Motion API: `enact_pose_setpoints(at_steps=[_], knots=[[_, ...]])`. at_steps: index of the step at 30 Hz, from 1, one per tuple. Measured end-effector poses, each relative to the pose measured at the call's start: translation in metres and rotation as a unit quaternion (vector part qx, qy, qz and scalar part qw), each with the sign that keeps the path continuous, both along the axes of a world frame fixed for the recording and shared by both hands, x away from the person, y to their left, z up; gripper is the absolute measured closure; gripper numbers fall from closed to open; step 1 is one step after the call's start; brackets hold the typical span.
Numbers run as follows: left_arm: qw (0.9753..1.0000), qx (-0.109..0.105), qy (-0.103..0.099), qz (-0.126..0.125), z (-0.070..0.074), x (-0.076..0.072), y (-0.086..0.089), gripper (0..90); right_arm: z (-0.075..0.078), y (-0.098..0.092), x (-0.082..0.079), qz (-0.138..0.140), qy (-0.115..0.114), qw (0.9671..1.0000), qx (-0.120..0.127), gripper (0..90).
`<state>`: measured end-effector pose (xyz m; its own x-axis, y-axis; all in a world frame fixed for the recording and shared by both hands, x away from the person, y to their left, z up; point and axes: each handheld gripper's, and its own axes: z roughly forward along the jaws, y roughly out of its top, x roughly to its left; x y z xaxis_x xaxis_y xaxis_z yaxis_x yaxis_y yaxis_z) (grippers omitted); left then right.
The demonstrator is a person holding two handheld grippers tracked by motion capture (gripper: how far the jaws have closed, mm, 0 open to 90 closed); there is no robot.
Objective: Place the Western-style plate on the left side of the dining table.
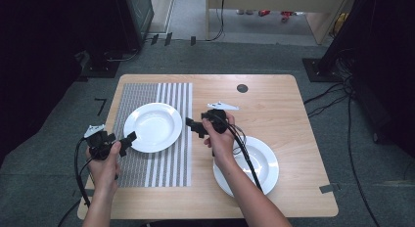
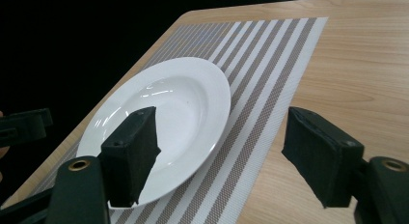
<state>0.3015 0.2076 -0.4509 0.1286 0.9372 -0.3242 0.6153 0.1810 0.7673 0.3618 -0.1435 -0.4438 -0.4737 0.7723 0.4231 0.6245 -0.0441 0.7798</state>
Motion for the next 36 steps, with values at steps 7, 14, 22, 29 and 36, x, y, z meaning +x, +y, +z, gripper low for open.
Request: enact_pose_setpoints(at_steps=[7,14,22,29,36], knots=[[0.9999,0.012,-0.004,-0.001,0.0,-0.015,-0.006,10.5,0.002,-0.024,-0.015,-0.003,-0.01,0.9999,-0.006,27.2],[0.9997,0.025,-0.001,-0.007,-0.005,-0.026,-0.014,10.5,0.0,-0.051,-0.029,-0.014,-0.013,0.9998,-0.008,26.9],[0.9992,0.039,0.003,-0.005,-0.014,-0.036,-0.019,10.5,-0.005,-0.082,-0.043,-0.026,-0.017,0.9994,-0.013,26.4],[0.9985,0.054,0.002,-0.006,-0.021,-0.043,-0.024,10.5,-0.01,-0.108,-0.054,-0.041,-0.017,0.9988,-0.019,26.2],[0.9976,0.07,0.004,-0.002,-0.03,-0.052,-0.027,10.5,-0.017,-0.132,-0.065,-0.052,-0.017,0.9982,-0.023,25.9]])
